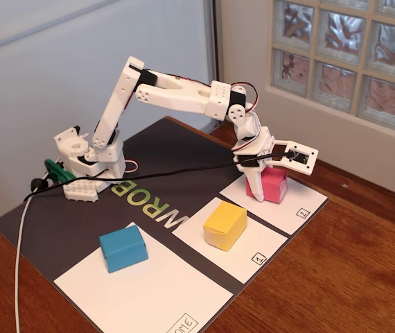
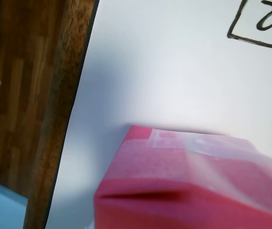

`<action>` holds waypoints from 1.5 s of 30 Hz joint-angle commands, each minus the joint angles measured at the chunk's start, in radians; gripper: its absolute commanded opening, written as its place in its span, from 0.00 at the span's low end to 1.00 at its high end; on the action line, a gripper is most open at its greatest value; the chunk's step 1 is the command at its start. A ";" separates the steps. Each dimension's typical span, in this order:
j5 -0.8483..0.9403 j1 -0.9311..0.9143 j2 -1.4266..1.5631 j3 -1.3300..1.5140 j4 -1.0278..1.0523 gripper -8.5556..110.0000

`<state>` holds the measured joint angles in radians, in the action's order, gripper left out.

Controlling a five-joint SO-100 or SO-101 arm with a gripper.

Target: Move box red to zone 2

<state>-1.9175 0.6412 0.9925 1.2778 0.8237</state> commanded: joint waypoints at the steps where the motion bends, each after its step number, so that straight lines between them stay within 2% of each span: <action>1: 0.009 0.008 0.005 -0.002 -0.014 0.07; 3: 0.011 0.006 0.005 0.002 -0.014 0.08; 8: 0.011 0.009 0.003 0.003 -0.025 0.22; 18: 0.026 0.002 0.026 0.005 -0.018 0.33; 29: 0.054 -0.003 0.061 0.009 -0.011 0.40; 45: 0.049 0.014 0.166 0.012 0.011 0.42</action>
<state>-1.8715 0.6443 1.0661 1.2947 0.8222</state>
